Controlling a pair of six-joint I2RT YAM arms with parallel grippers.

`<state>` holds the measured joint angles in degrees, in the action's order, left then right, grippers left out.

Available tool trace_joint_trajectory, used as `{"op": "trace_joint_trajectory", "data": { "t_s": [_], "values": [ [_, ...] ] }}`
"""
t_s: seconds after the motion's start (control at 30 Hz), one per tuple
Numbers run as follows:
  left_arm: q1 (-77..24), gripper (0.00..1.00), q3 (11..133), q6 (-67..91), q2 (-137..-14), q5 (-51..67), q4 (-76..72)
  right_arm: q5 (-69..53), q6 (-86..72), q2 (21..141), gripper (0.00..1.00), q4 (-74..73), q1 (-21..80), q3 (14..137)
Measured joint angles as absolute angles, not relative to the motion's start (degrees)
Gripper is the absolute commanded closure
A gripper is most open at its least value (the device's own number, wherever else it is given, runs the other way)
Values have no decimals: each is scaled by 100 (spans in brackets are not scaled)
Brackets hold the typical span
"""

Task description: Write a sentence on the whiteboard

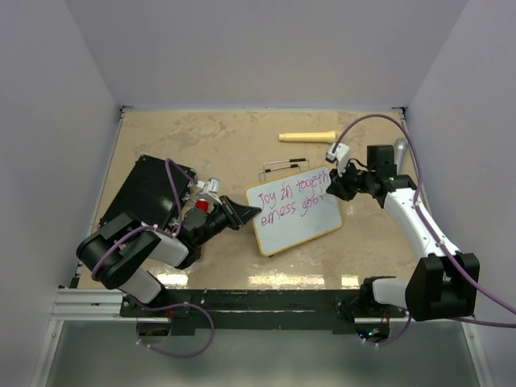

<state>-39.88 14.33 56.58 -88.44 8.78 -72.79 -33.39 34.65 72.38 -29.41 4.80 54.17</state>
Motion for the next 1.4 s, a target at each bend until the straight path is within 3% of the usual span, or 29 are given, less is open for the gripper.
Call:
{"op": "trace_joint_trajectory", "data": {
  "t_s": [1.4],
  "values": [
    [-3986,100,1435,5658,-8858,884,-7301,-3253,3553,7288,100,-3089,482,5470]
  ]
}}
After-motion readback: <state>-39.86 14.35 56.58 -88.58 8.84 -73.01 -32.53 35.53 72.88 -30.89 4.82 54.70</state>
